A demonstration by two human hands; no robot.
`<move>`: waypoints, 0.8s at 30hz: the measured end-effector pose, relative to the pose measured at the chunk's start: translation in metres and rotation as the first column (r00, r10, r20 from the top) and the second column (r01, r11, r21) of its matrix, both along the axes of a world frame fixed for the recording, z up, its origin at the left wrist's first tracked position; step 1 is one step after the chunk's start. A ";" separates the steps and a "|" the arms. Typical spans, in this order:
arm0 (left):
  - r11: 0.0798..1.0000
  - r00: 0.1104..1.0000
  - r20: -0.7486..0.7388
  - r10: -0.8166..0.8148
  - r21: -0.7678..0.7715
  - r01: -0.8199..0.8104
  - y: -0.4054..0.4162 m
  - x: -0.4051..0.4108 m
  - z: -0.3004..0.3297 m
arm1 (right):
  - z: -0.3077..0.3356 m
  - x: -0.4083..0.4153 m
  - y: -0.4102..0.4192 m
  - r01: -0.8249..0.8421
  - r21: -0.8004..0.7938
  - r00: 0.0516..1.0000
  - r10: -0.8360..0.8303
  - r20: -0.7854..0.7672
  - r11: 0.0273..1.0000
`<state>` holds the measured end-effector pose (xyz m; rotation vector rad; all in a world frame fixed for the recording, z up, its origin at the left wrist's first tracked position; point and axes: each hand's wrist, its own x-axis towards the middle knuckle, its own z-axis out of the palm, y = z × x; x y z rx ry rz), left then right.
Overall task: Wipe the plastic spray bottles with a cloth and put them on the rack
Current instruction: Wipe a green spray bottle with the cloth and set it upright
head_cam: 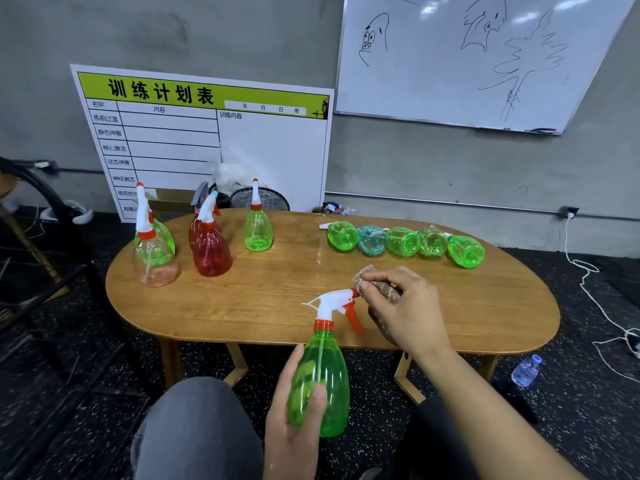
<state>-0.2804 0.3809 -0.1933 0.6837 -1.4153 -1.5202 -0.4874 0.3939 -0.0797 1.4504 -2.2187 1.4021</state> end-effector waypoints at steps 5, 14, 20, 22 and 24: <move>0.998 0.997 0.071 0.016 -0.060 -0.012 -0.001 -0.001 -0.007 | 0.006 -0.002 -0.003 -0.017 0.089 0.998 0.022 -0.058 0.996; 0.953 0.964 0.227 0.139 -0.296 -0.068 -0.001 0.003 -0.010 | 0.018 0.007 -0.010 -0.094 0.349 0.987 0.133 -0.089 0.932; 0.937 0.955 0.259 0.144 -0.345 -0.048 -0.001 0.001 -0.008 | 0.027 0.022 -0.013 -0.297 0.327 0.952 0.304 0.030 0.897; 0.935 0.959 0.227 0.167 -0.346 -0.081 -0.003 0.003 -0.006 | 0.031 0.015 -0.014 -0.252 0.194 0.968 0.244 0.067 0.948; 0.934 0.961 0.209 0.179 -0.344 -0.100 -0.004 0.004 -0.004 | 0.033 0.008 -0.013 -0.140 0.178 0.990 0.135 0.039 0.974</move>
